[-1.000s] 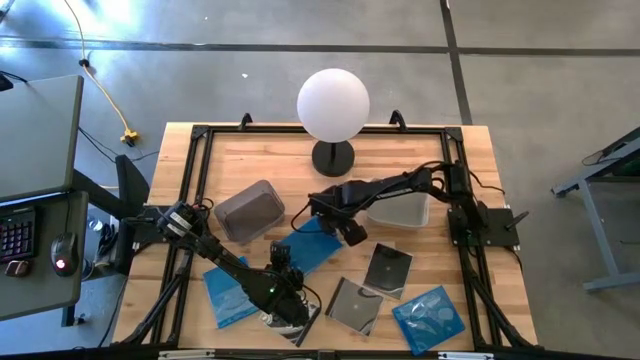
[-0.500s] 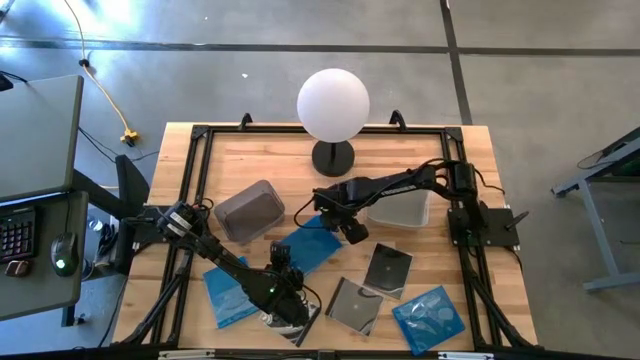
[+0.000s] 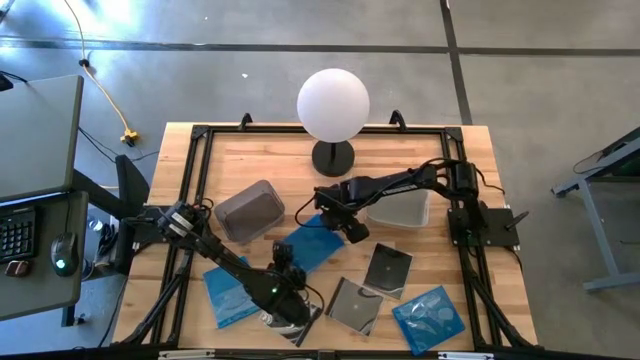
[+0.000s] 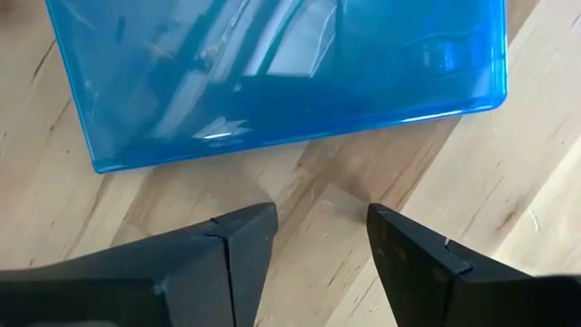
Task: Pick & place jewel cases by type
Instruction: Put the top blue cd case into the black bin
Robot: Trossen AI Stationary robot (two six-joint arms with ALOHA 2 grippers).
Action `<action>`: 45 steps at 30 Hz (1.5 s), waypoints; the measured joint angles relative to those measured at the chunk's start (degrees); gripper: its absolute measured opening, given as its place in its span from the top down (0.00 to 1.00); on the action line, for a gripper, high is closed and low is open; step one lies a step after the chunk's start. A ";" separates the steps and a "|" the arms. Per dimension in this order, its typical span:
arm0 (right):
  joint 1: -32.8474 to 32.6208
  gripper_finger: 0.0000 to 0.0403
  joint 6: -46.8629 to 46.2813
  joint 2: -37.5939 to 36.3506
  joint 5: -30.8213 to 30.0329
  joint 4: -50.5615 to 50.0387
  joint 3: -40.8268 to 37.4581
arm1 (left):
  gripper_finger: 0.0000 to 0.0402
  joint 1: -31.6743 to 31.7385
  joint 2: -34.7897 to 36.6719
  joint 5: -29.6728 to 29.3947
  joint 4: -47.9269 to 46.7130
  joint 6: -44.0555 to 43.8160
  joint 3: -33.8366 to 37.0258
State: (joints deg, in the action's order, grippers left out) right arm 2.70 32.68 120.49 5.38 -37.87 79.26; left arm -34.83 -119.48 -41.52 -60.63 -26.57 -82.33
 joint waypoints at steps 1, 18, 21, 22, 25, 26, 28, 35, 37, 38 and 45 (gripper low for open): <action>0.00 0.56 0.00 0.02 0.30 -0.02 0.02 | 0.55 0.00 0.00 0.02 -0.77 0.95 -0.67; -0.11 0.61 -0.49 0.04 1.28 -0.59 0.09 | 0.55 2.00 -0.44 5.12 1.82 12.08 -1.59; -0.11 0.61 -0.45 0.04 1.40 -0.37 0.09 | 0.55 4.01 -0.98 5.38 4.11 15.09 -0.59; -0.11 0.61 -0.43 0.04 1.48 -0.25 0.07 | 0.55 4.60 -1.16 5.67 4.62 16.05 -0.41; -0.13 0.60 -0.30 0.04 1.58 -0.07 0.07 | 0.55 6.10 -1.07 6.21 5.09 16.92 -0.17; -0.13 0.60 -0.29 0.04 1.67 0.12 0.07 | 0.55 6.48 -1.07 5.68 5.22 17.01 -0.17; -0.13 0.60 -0.06 0.04 1.87 0.29 0.07 | 0.55 6.73 -1.09 3.99 5.22 17.19 -0.35; -0.13 0.62 -0.50 0.02 3.07 0.65 0.09 | 0.55 6.71 -0.91 6.76 4.74 17.42 -1.45; -0.16 0.62 -0.52 0.02 1.57 0.51 0.09 | 0.55 6.34 -0.85 8.29 4.53 17.16 -1.56; -0.28 0.62 -0.46 0.02 0.64 0.38 0.09 | 0.55 6.08 -0.83 8.26 4.49 17.20 -1.56; -0.40 0.62 -0.76 0.02 3.98 1.31 0.09 | 0.55 5.18 -0.83 5.14 5.38 17.41 -1.56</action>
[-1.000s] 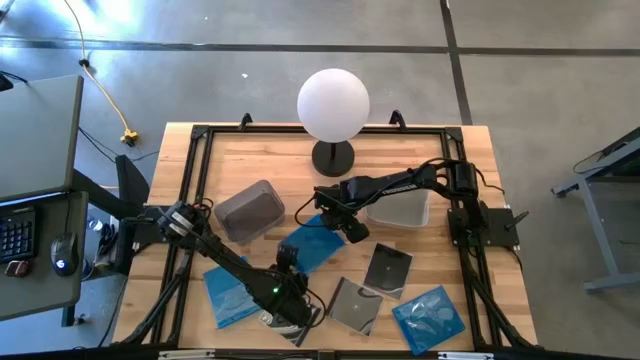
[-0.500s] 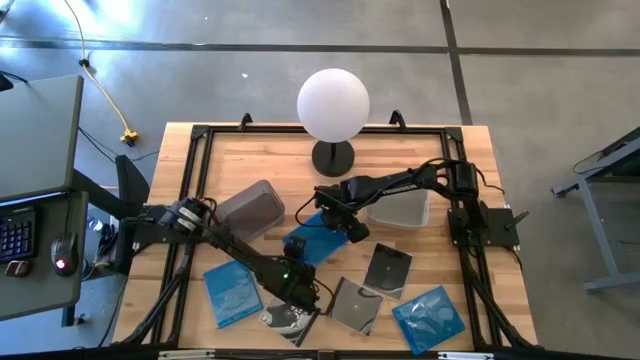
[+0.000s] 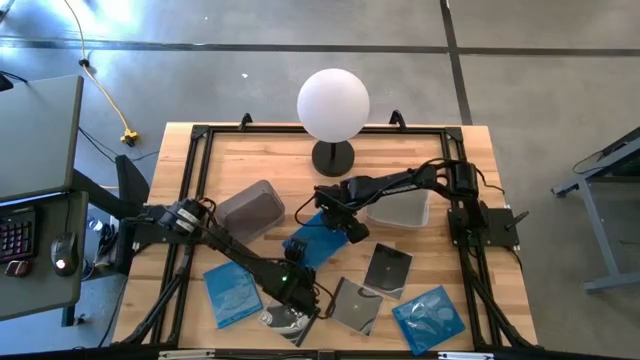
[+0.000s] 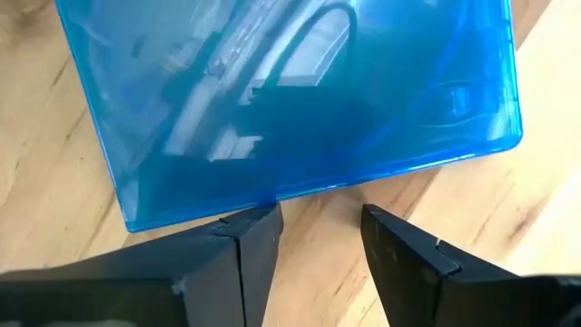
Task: Pick & place jewel cases by type
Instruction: Put the top blue cd case into the black bin
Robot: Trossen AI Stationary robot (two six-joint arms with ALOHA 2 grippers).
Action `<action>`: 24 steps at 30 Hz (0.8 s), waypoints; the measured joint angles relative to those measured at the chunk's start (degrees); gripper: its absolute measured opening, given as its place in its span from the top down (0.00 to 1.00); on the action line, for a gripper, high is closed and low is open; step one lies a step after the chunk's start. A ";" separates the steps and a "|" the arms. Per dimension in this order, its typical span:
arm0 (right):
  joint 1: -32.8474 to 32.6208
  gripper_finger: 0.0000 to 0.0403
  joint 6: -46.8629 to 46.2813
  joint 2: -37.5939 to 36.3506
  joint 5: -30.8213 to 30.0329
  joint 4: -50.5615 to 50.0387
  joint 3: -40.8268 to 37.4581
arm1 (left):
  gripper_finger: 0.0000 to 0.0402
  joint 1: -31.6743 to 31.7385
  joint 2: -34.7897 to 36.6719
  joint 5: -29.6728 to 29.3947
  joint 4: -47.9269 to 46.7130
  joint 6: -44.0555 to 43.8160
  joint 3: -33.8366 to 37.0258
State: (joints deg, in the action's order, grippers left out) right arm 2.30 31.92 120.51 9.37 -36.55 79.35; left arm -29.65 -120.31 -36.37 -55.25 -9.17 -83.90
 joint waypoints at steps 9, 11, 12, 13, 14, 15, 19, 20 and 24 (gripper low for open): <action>-1.02 0.62 0.48 0.02 0.15 0.25 0.04 | 0.55 -0.19 0.15 -4.67 -4.78 -0.58 -2.84; -1.02 0.62 0.46 0.02 0.07 0.20 0.04 | 0.55 -0.24 0.15 -4.83 -5.93 -1.44 -3.76; -1.02 0.62 0.46 0.02 0.16 0.19 0.04 | 0.55 -0.46 0.15 -4.97 -6.37 -1.58 -4.35; -1.02 0.62 0.46 0.02 0.34 0.22 0.04 | 0.55 -0.59 0.15 -5.62 -6.78 -1.57 -5.01; -1.02 0.62 0.46 0.02 0.55 0.24 0.04 | 0.55 -0.69 0.16 -6.08 -7.12 -1.57 -5.69; -1.02 0.62 0.45 0.02 0.86 0.24 0.04 | 0.55 -0.80 0.23 -6.35 -7.51 -1.58 -6.24; -1.02 0.62 0.44 0.02 1.68 0.26 0.04 | 0.55 -1.11 0.26 -8.09 -9.21 -1.62 -8.18; -1.02 0.62 0.44 0.02 1.76 0.26 0.04 | 0.55 -1.10 0.32 -8.28 -9.83 -1.64 -8.73; -1.02 0.62 0.26 0.02 2.03 0.28 0.04 | 0.55 -1.09 0.37 -9.25 -11.06 -1.62 -9.44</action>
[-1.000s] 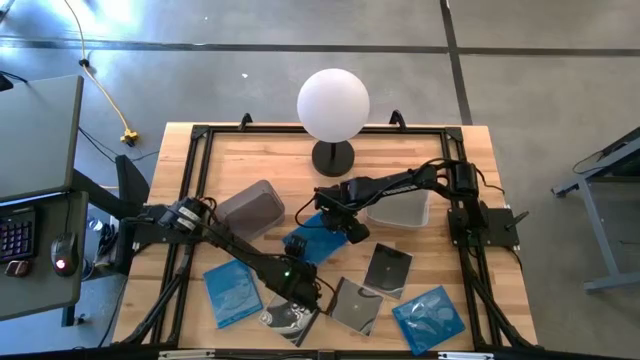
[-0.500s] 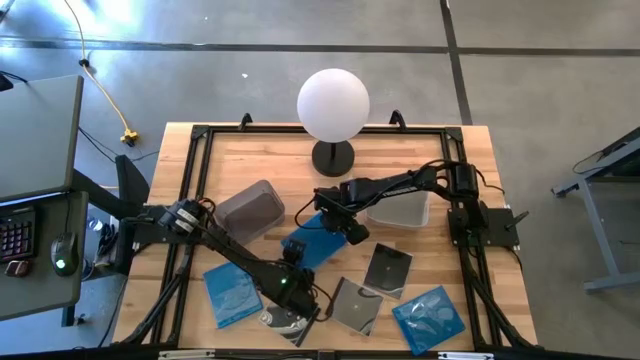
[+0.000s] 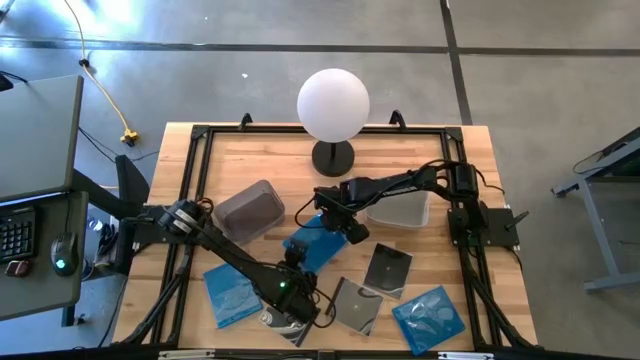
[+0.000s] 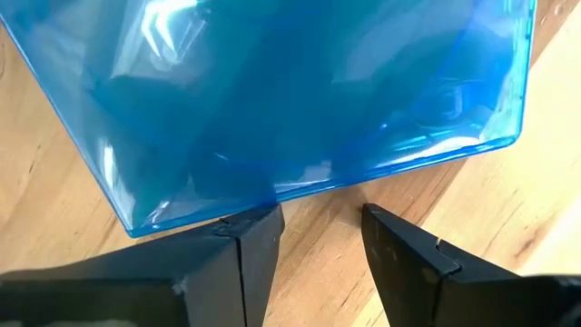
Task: Pick & place jewel cases by type
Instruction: Put the top blue cd case into the black bin
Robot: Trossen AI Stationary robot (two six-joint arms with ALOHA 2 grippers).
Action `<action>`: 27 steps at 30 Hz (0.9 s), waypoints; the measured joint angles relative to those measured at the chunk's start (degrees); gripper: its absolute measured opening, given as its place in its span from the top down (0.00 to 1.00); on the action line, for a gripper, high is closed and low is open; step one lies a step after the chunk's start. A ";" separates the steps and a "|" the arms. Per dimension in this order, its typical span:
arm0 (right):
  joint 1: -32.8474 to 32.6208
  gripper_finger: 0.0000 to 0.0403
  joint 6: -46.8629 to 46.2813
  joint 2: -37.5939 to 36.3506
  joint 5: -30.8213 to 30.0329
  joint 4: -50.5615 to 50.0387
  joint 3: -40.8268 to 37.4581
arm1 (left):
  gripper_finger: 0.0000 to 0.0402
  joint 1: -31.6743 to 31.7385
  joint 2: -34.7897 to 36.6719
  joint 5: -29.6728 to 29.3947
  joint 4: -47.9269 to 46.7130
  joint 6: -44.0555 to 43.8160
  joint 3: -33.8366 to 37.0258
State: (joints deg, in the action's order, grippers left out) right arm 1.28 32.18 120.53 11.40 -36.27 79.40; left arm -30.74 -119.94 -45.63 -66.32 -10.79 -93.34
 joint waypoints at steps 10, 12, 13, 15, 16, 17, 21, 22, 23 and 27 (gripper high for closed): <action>0.00 0.62 0.00 0.00 0.81 0.17 -0.03 | 0.55 0.01 -0.02 -1.92 -1.60 -0.36 -0.75; 0.00 0.62 0.07 0.00 0.85 0.18 -0.04 | 0.55 -0.13 -0.02 -3.08 -1.47 -0.99 -1.97; 0.00 0.62 0.07 0.00 0.85 0.20 -0.04 | 0.55 -0.20 -0.02 -3.75 -1.56 -1.46 -2.64; 0.00 0.62 0.13 0.00 0.87 0.28 -0.04 | 0.55 -0.26 0.00 -4.44 -2.25 -2.10 -4.10; 0.00 0.62 0.13 0.00 0.90 0.34 -0.04 | 0.55 -0.26 0.06 -4.84 -2.62 -2.46 -4.64; 0.00 0.62 0.15 0.00 0.90 0.37 -0.04 | 0.55 -0.26 0.10 -5.45 -2.79 -2.61 -4.99; 0.00 0.62 0.11 0.00 1.60 0.53 -0.06 | 0.55 -0.26 0.11 -8.44 -2.97 -2.55 -5.44; 0.00 0.62 0.09 0.00 1.86 0.55 -0.04 | 0.55 -0.26 0.11 -9.46 -3.13 -2.54 -5.44; 0.00 0.62 0.05 0.00 1.90 0.57 -0.05 | 0.55 -0.26 0.15 -10.51 -3.47 -2.54 -5.44; -0.52 0.62 -0.91 0.29 8.37 3.61 0.07 | 0.55 1.20 -0.57 -11.11 -3.56 -1.46 -5.08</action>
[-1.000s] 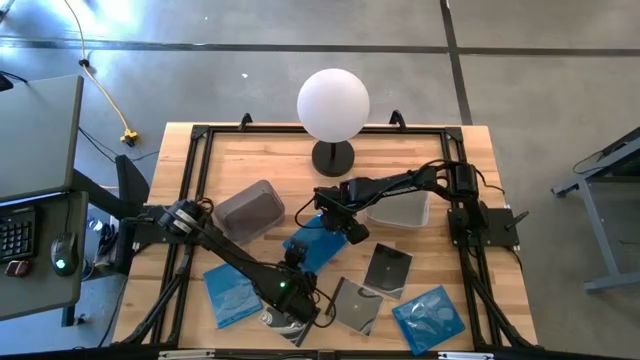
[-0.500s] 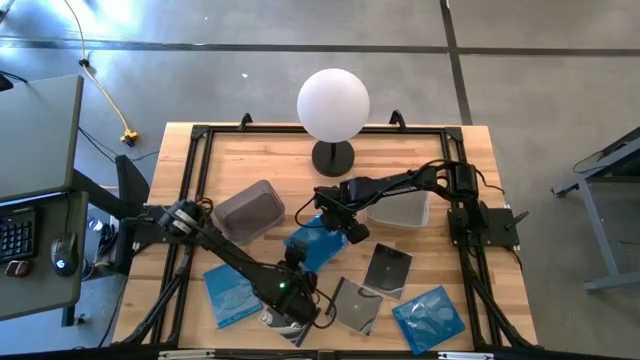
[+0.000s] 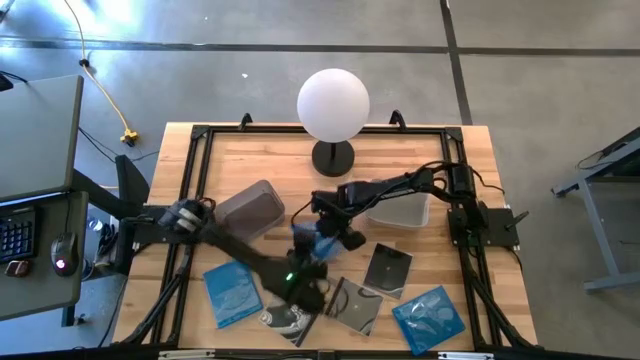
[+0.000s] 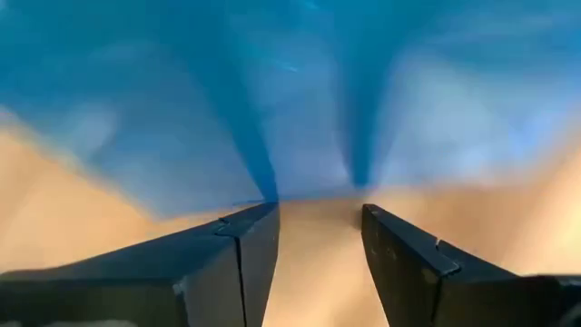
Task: Pick & place jewel cases by type
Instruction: Put the top blue cd case into the black bin
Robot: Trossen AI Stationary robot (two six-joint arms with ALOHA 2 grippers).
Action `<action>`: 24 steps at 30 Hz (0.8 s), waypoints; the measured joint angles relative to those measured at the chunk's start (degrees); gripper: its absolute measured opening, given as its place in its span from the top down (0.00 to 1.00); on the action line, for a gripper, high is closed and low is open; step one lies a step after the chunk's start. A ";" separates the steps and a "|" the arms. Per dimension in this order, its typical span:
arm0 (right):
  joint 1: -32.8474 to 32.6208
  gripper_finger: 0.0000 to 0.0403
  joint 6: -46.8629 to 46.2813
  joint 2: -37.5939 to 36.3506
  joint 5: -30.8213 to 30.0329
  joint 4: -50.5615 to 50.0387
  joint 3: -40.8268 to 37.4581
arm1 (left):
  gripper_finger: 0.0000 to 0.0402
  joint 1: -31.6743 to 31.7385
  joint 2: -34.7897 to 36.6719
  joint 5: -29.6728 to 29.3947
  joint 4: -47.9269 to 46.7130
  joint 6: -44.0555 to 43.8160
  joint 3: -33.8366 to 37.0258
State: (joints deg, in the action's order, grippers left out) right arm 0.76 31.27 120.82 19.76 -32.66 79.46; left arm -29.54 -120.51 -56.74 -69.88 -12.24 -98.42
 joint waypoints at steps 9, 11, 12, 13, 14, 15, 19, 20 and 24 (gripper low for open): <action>-0.78 0.62 0.17 0.27 6.76 4.36 -0.19 | 0.55 3.20 0.79 12.97 2.30 3.43 -0.51; -0.84 0.62 0.50 0.19 5.57 4.00 -0.15 | 0.55 2.96 0.69 13.25 2.73 4.72 -0.37; -0.73 0.62 0.65 0.19 5.67 3.86 -0.13 | 0.55 2.86 0.63 13.91 2.98 5.40 -0.35; -0.64 0.62 0.67 0.19 5.78 3.82 -0.13 | 0.55 2.67 0.61 14.57 2.98 5.74 -0.34; -0.66 0.62 0.69 0.19 5.62 3.81 -0.13 | 0.55 2.50 0.61 15.03 2.86 5.81 -0.34; -0.66 0.62 0.69 0.19 5.36 3.77 -0.13 | 0.55 2.50 0.61 16.17 2.82 5.83 -0.34; -0.60 0.62 0.68 0.17 5.09 3.63 -0.13 | 0.63 1.74 0.44 20.02 2.84 5.81 -0.20; -0.60 0.62 0.67 0.17 5.03 3.60 -0.11 | 0.66 1.45 0.38 20.38 2.82 5.69 -0.18; -0.57 0.64 0.67 0.15 4.60 3.54 -0.11 | 0.83 1.05 0.37 19.97 2.80 3.94 -0.18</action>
State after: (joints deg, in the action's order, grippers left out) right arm 0.19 31.94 120.97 24.36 -29.12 79.35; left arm -28.49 -120.14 -36.77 -67.08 -8.30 -98.61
